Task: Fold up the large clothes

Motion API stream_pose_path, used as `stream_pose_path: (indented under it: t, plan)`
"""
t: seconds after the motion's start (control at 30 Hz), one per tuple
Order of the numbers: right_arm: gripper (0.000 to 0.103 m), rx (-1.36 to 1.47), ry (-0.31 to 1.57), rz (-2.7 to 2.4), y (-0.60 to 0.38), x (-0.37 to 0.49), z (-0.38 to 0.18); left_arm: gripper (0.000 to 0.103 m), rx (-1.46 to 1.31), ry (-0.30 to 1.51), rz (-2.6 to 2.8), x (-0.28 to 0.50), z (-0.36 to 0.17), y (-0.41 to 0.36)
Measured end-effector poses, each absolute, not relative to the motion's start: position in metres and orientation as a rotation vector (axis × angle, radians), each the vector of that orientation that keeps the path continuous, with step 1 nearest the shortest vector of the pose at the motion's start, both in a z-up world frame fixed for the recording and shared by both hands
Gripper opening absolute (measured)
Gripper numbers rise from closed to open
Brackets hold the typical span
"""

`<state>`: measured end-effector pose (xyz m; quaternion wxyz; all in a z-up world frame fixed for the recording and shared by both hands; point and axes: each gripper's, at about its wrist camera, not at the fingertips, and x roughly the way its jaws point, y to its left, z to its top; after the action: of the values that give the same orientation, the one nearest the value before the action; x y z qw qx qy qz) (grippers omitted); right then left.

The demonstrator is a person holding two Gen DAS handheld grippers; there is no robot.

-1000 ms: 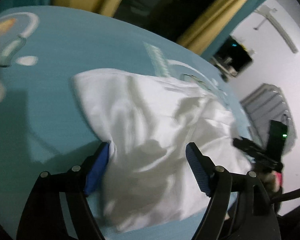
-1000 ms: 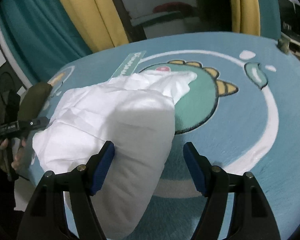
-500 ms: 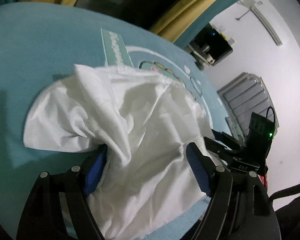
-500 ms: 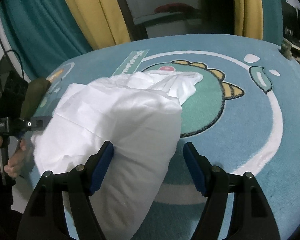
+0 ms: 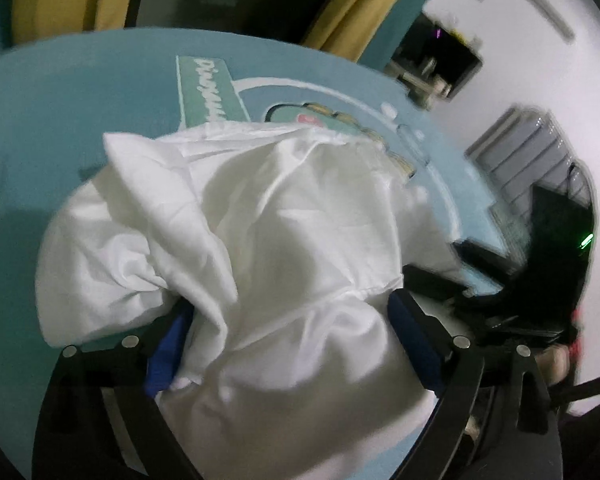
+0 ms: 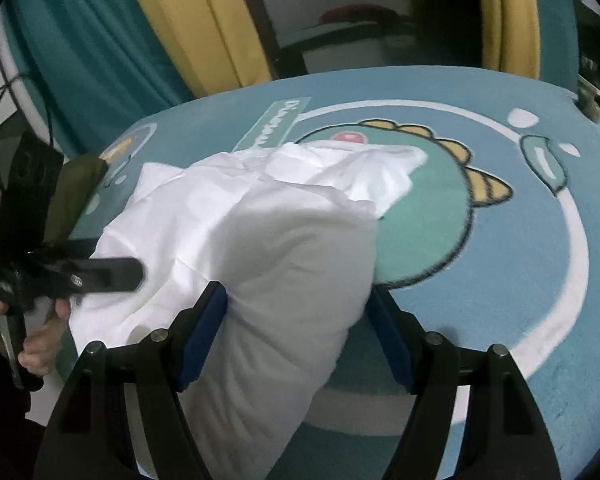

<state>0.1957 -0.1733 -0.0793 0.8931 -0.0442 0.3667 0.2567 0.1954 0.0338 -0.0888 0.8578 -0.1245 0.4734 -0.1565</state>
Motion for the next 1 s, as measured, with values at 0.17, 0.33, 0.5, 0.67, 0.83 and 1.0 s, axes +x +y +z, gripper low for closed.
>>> stream_pose_path:
  t: [0.17, 0.33, 0.5, 0.67, 0.83, 1.0]
  plan:
    - [0.074, -0.028, 0.753, 0.567, -0.194, 0.190, -0.071, 0.088, -0.154, 0.974, -0.241, 0.181, -0.086, 0.049]
    - [0.074, 0.025, 0.787, 0.604, -0.195, 0.197, -0.081, 0.089, -0.138, 0.943, -0.230, 0.178, -0.090, 0.047]
    - [0.074, 0.053, 0.775, 0.654, -0.179, 0.197, -0.086, 0.085, -0.113, 0.921, -0.259, 0.174, -0.089, 0.031]
    - [0.053, -0.020, 0.763, 0.655, -0.159, 0.193, -0.087, 0.044, -0.175, 0.884, -0.329, 0.172, -0.090, 0.024]
    - [0.030, 0.010, 0.722, 0.683, -0.161, 0.189, -0.083, 0.029, -0.219, 0.829, -0.336, 0.163, -0.082, 0.030]
    - [0.024, -0.018, 0.654, 0.698, -0.154, 0.175, -0.067, 0.025, -0.230, 0.764, -0.337, 0.152, -0.063, 0.036]
